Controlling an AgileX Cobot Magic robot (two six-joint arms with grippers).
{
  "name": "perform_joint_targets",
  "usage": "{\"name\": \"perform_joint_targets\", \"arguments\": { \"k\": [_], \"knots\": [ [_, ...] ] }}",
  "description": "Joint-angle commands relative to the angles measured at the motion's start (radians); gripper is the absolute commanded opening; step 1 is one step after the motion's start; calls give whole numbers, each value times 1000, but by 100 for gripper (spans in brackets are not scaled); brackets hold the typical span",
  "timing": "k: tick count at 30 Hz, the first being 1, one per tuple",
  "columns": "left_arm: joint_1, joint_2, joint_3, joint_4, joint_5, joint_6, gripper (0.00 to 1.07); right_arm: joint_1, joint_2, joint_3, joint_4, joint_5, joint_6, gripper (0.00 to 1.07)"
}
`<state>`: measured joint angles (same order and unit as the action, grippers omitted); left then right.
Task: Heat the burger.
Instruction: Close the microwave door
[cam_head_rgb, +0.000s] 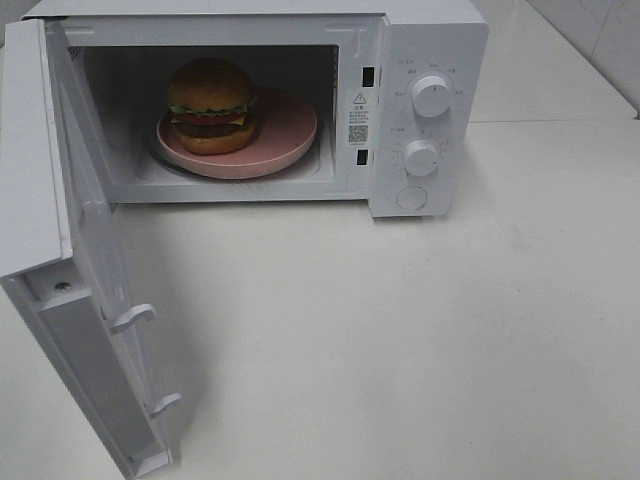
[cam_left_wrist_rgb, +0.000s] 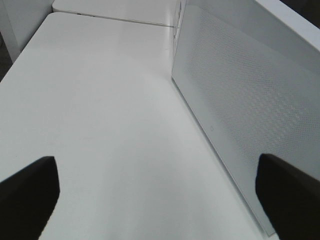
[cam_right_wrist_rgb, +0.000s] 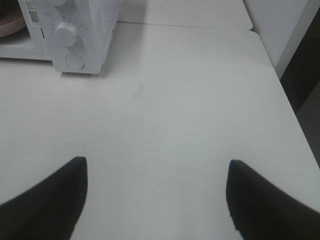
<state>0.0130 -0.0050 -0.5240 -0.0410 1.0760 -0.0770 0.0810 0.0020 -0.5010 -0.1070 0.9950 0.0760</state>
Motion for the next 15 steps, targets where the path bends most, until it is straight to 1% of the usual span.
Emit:
{"name": "perform_joint_targets", "arguments": {
  "k": [1,15],
  "knots": [
    [2,-16,2,-6,-9,-1,100,-11,-33,2,3,-2,-15,76],
    [2,-16,2,-6,-9,-1,100,-11,-33,2,3,-2,-15,76]
  ]
}}
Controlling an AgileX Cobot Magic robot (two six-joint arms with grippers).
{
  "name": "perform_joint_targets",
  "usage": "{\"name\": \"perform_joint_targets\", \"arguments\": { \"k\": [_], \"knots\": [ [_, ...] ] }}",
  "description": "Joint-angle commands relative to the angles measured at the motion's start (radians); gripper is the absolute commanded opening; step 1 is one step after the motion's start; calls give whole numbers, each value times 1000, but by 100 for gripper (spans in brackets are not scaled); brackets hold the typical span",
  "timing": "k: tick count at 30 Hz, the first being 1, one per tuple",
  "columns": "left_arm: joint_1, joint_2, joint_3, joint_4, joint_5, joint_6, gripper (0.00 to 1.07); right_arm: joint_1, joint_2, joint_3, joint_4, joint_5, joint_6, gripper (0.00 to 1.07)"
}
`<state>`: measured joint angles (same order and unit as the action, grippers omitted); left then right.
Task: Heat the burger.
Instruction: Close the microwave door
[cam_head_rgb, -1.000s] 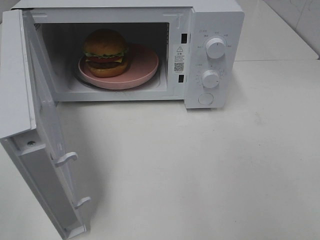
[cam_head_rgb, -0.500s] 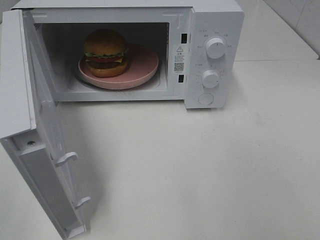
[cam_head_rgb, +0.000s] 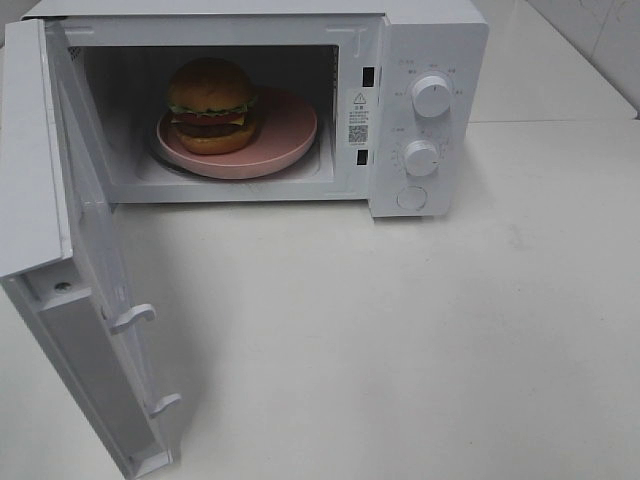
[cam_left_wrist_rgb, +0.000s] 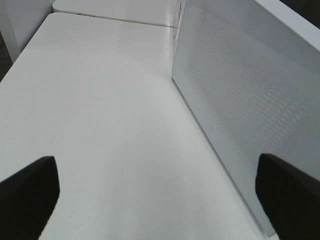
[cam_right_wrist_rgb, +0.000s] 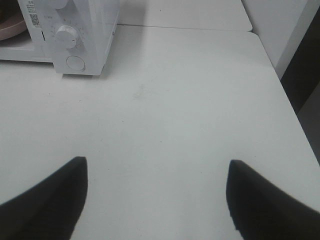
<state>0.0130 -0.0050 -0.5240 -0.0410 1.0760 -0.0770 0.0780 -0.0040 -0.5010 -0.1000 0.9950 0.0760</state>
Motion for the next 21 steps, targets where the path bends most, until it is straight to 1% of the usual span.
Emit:
{"name": "perform_joint_targets", "arguments": {
  "k": [1,21],
  "knots": [
    [2,-16,2,-6,-9,-1,100,-8,-27,2,-4,-2,-15,76],
    [2,-16,2,-6,-9,-1,100,-8,-27,2,-4,-2,-15,76]
  ]
}}
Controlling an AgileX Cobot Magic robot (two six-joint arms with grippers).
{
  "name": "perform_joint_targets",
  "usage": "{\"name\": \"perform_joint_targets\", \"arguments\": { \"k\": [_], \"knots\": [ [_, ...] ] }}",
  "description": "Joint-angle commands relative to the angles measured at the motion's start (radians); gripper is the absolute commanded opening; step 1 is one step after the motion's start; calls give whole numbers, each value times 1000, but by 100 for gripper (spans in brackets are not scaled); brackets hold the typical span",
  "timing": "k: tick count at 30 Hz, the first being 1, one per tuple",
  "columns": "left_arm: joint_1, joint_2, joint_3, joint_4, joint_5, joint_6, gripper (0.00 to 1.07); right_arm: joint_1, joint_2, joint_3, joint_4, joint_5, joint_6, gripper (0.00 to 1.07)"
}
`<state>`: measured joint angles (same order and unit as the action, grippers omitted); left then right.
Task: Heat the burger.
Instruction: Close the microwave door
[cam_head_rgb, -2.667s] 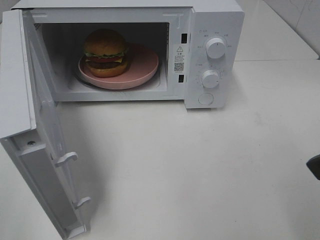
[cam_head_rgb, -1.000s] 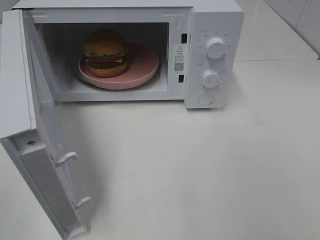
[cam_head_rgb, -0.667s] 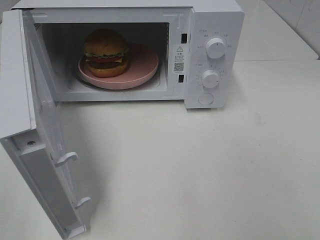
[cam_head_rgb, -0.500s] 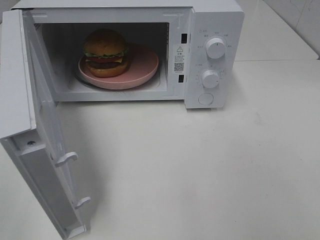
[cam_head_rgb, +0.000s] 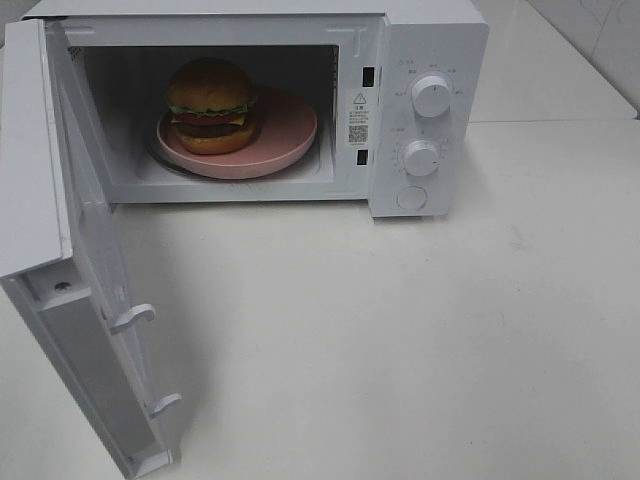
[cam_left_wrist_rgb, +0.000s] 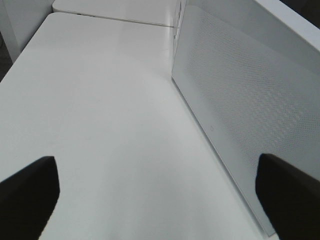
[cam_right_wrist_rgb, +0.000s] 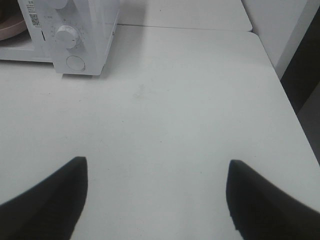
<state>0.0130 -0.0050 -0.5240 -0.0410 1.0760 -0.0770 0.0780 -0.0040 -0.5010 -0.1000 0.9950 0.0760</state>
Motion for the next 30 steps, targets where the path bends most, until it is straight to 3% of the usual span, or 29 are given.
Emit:
{"name": "perform_joint_targets", "arguments": {
  "k": [1,23,28,30],
  "knots": [
    [2,-16,2,-6,-9,-1,100,-8,-27,2,-4,-2,-15,76],
    [2,-1,-25,-24,-28,-18,97,-8,-27,2,-4,-2,-15,75],
    [2,79,-30,-5,-56,-22,83,-8,-27,2,-4,-2,-15,75],
    [2,130,-30,-6,-106,-22,67,-8,-27,2,-4,-2,-15,75]
  ]
}}
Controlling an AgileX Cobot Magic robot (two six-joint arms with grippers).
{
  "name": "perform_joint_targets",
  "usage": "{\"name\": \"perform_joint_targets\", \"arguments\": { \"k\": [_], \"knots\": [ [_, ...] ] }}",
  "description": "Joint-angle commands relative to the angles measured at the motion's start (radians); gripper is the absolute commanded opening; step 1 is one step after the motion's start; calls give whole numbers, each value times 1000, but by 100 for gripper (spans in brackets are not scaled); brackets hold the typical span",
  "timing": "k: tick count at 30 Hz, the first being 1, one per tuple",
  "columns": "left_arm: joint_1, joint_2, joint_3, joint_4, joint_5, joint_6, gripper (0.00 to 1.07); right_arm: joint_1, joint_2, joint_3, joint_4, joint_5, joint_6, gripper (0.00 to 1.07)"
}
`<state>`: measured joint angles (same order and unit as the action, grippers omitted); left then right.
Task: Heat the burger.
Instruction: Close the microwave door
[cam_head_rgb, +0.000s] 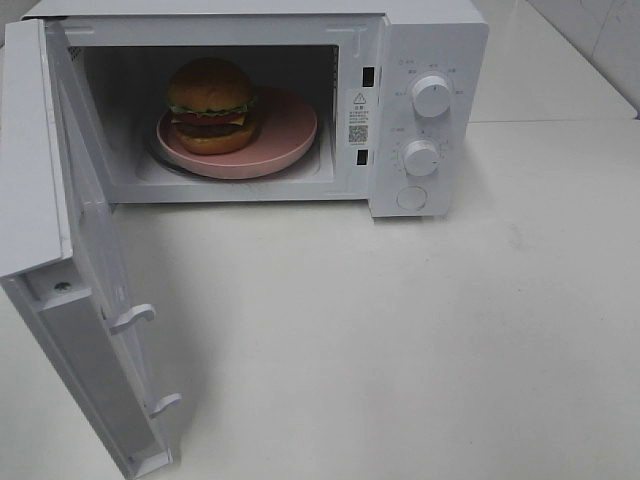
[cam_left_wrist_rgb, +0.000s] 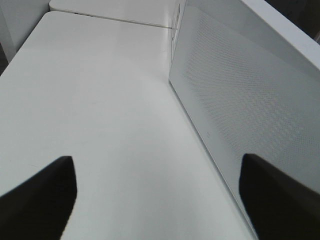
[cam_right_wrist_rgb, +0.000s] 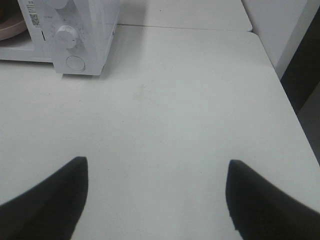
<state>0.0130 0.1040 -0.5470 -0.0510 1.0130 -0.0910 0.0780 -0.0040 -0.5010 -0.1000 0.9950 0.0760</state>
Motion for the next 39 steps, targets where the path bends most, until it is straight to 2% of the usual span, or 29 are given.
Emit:
{"name": "perform_joint_targets", "arguments": {
  "k": [1,2,3,4,5,6,7,8,9,10,14,16,17,19,22,24,26,27,32,37,39],
  "knots": [
    [2,21,-7,4,-43,-8,67,-8,-27,2,-4,-2,-15,75],
    [2,57,-7,-1,-77,-8,54,-8,-27,2,-4,-2,-15,75],
    [2,57,-7,-1,-77,-8,54,-8,-27,2,-4,-2,-15,75],
    [2,93,-7,-3,-105,-8,40,-8,-27,2,-4,-2,-15,75],
    [2,108,-5,-3,-120,-8,33,-8,-27,2,-4,-2,-15,75],
    [2,108,-5,-3,-120,-8,33,-8,-27,2,-4,-2,-15,75],
    [2,145,3,0,-145,-8,19,-8,-27,2,-4,-2,-15,75],
    [2,167,8,0,-160,-8,10,-8,-27,2,-4,-2,-15,75],
    [2,167,8,0,-160,-8,10,-8,-27,2,-4,-2,-15,75],
    [2,211,20,0,-197,-4,0,-8,-27,2,-4,-2,-15,75],
    [2,267,49,-4,-286,15,0,-8,-27,2,-4,-2,-15,75],
    [2,329,95,-34,-451,79,0,-8,-27,2,-4,-2,-15,75],
    [2,329,95,-34,-451,79,0,-8,-27,2,-4,-2,-15,75],
    [2,378,141,-89,-576,140,0,-8,-27,2,-4,-2,-15,75],
    [2,395,157,-109,-622,160,0,-8,-27,2,-4,-2,-15,75],
    [2,460,219,-177,-789,218,0,-8,-27,2,-4,-2,-15,75],
    [2,479,233,-195,-820,227,0,-8,-27,2,-4,-2,-15,75],
    [2,517,256,-219,-894,242,0,-8,-27,2,-4,-2,-15,75],
    [-10,590,271,-220,-1013,252,0,-8,-27,2,-4,-2,-15,75],
    [-73,696,274,-185,-1165,249,0,-8,-27,2,-4,-2,-15,75],
    [-127,760,274,-165,-1254,241,0,-8,-27,2,-4,-2,-15,75]
  ]
}}
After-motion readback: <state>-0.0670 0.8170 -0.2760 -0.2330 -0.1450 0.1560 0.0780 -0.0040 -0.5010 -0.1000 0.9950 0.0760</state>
